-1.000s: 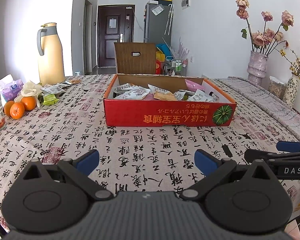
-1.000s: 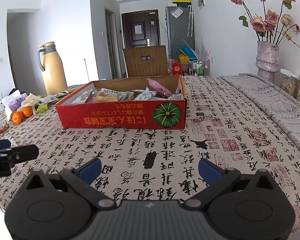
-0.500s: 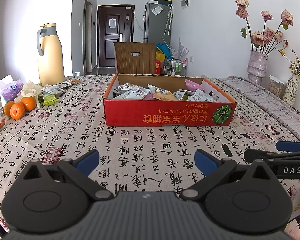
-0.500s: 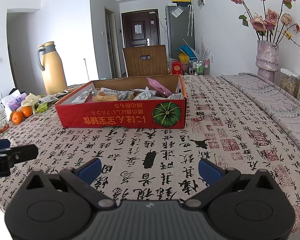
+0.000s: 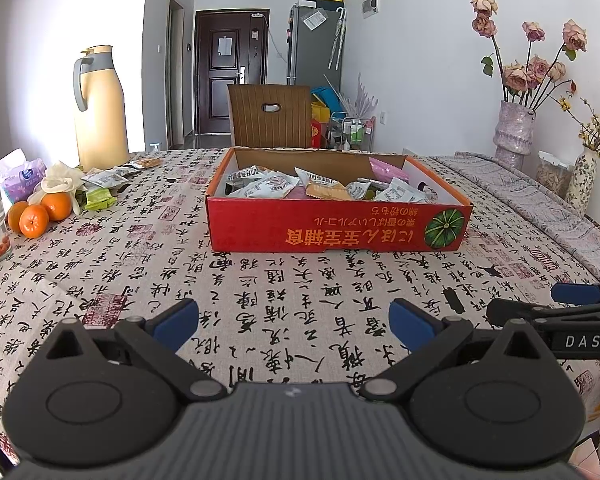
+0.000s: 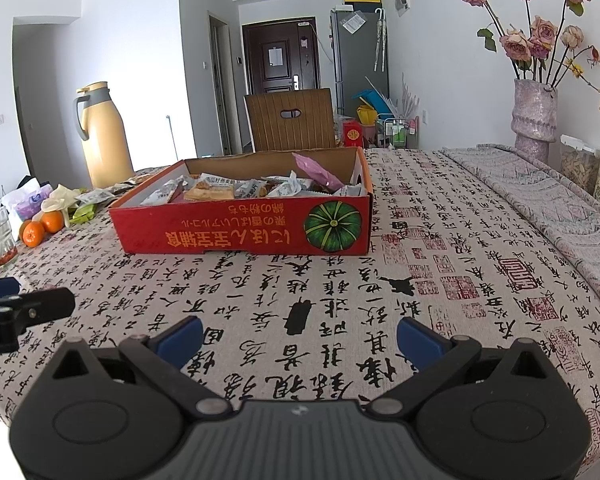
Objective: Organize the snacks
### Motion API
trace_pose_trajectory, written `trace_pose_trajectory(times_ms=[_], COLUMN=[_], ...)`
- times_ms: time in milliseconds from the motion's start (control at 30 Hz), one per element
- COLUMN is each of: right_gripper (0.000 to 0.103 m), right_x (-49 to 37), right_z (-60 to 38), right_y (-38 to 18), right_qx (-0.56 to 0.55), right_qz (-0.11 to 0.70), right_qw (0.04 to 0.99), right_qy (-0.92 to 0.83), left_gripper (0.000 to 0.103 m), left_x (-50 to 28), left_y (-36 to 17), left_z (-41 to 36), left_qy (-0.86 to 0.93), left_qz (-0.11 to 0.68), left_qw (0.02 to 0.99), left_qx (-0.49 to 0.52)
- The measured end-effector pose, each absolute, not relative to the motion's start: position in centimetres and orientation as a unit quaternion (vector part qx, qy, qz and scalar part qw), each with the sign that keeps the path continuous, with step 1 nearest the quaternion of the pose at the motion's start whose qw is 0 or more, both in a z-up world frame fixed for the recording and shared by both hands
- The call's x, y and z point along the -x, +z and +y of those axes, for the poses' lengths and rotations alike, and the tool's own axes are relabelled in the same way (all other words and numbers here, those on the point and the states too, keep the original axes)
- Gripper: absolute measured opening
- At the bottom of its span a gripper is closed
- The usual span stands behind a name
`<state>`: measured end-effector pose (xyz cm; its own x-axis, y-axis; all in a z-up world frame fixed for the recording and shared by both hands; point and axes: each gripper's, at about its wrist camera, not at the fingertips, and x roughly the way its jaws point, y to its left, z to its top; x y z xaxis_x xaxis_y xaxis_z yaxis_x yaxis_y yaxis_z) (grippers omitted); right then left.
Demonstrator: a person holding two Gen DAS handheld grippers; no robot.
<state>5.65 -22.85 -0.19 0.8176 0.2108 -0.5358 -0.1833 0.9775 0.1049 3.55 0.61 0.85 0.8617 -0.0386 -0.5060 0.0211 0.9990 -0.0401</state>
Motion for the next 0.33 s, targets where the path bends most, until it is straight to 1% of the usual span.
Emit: trace_pose_trajectory(times_ms=[333], right_gripper=[0.103], right_x=[-5.49], right_z=[-22.94], right_y=[-0.51], right_qx=[-0.024], right_qz=[0.287], right_qw=[0.952], right_qy=[0.102], left_gripper=[0.103], left_x=[-3.88], left_y=[0.75], left_z=[0.60], left_qy=[-0.017], left_qz=[0.260], left_qw=[0.965], left_qx=[0.018])
